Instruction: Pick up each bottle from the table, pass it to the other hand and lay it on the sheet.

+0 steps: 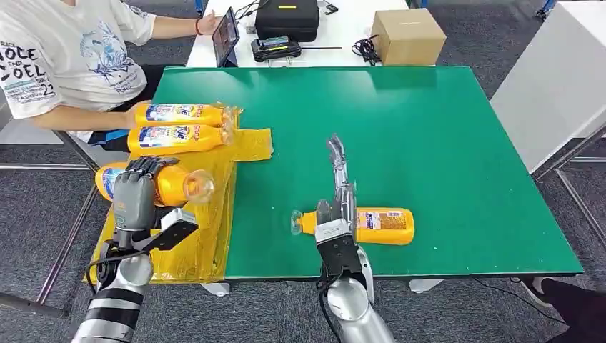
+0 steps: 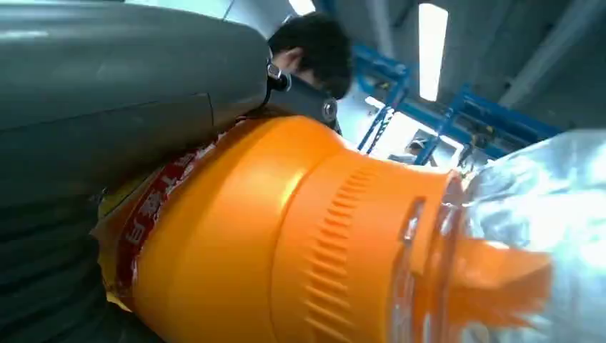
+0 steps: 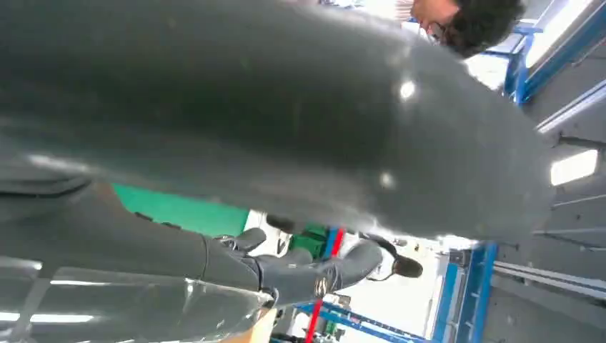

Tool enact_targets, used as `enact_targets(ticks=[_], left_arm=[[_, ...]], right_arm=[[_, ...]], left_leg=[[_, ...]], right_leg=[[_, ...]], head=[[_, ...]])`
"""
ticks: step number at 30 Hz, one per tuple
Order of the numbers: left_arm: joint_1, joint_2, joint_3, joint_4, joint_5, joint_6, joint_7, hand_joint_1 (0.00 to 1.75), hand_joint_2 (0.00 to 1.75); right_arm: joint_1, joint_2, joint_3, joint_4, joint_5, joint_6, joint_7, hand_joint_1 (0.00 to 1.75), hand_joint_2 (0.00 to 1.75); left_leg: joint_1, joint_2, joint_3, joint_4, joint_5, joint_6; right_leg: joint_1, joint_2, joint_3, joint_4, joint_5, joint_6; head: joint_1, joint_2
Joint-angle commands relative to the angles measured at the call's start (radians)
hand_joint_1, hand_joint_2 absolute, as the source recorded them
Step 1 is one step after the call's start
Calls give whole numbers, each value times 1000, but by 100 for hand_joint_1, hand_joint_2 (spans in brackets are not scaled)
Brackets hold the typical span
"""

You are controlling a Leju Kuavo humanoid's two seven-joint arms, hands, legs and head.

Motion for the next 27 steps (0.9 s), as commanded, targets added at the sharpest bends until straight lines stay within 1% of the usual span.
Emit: enact_targets(ticks=[1,4,5,6,8,9,13,14,15,17,18,19,22,27], left_arm=[[-136,68,-79,286,-165,39,75,175,175],[-143,68,-81,305,-166,20,77,175,175],[-147,69,-85,314,-179,14,86,175,175],[-152,69,-89,327,-187,2,93,175,175],[-159,71,-101,348,-211,-22,112,175,175],[-162,70,-106,358,-215,-33,113,175,175],[-171,62,-108,392,-209,-66,121,175,175],[-173,52,-101,401,-180,-85,110,175,175],[-175,43,-97,409,-145,-118,93,175,175],[-179,42,-118,427,-173,-114,109,175,175],[-181,42,-119,432,-175,-117,111,175,175],[-186,45,-130,448,-189,-114,122,175,175],[-194,50,-137,469,-199,-129,128,175,175],[-204,62,-145,536,-202,-195,136,175,175]], right_arm=[[-34,-33,2,10,-8,11,10,0,0],[-34,-32,2,10,-9,13,11,0,0],[-33,-32,2,9,-9,14,11,0,0],[-33,-31,2,6,-9,14,12,0,0],[-32,-31,0,4,-10,18,16,0,0],[-32,-31,-1,2,-9,20,17,0,0],[-33,-29,-2,4,-7,28,24,0,0],[-34,-27,-2,6,-5,29,27,0,0],[-35,-26,-2,7,-3,31,29,0,0],[-41,-27,4,15,0,41,36,0,0],[-41,-26,4,16,0,42,37,0,0],[-43,-23,5,20,1,44,38,0,0],[-46,-23,8,25,2,49,41,0,0],[-45,-18,11,43,5,70,53,0,0]], left_leg=[[0,-1,2,-1,0,-1],[2,-2,4,0,-1,-2],[1,-1,2,0,0,-1],[2,-1,4,0,-2,-2],[1,-1,2,0,-1,-1],[2,-1,5,0,-2,-2],[1,-1,2,0,0,-1],[2,-1,4,1,-1,-2],[1,-1,2,0,-1,-1],[2,-1,3,1,-1,-1],[1,-1,2,0,-1,-1],[2,-1,4,1,-1,-2],[2,-1,3,1,-1,-1],[1,0,3,0,-1,-1]], right_leg=[[1,-1,2,-1,0,-1],[2,-2,5,-1,-1,-2],[1,-1,3,-1,0,-1],[2,-1,5,-1,-2,-2],[1,-1,3,-1,-1,-1],[2,-1,6,-1,-2,-3],[1,-1,2,-1,-1,-1],[2,-1,5,-1,-1,-2],[1,-1,3,-1,-1,-1],[2,-2,5,-1,-2,-2],[1,-1,3,-1,-1,-1],[2,-2,5,-1,-1,-2],[2,-1,4,-1,-1,-2],[1,0,4,-1,-1,-2]], head=[[0,0],[0,0],[0,0],[0,0],[0,0],[0,0],[0,0],[0,0],[0,0],[0,0],[0,0],[0,0],[0,0],[0,0]])
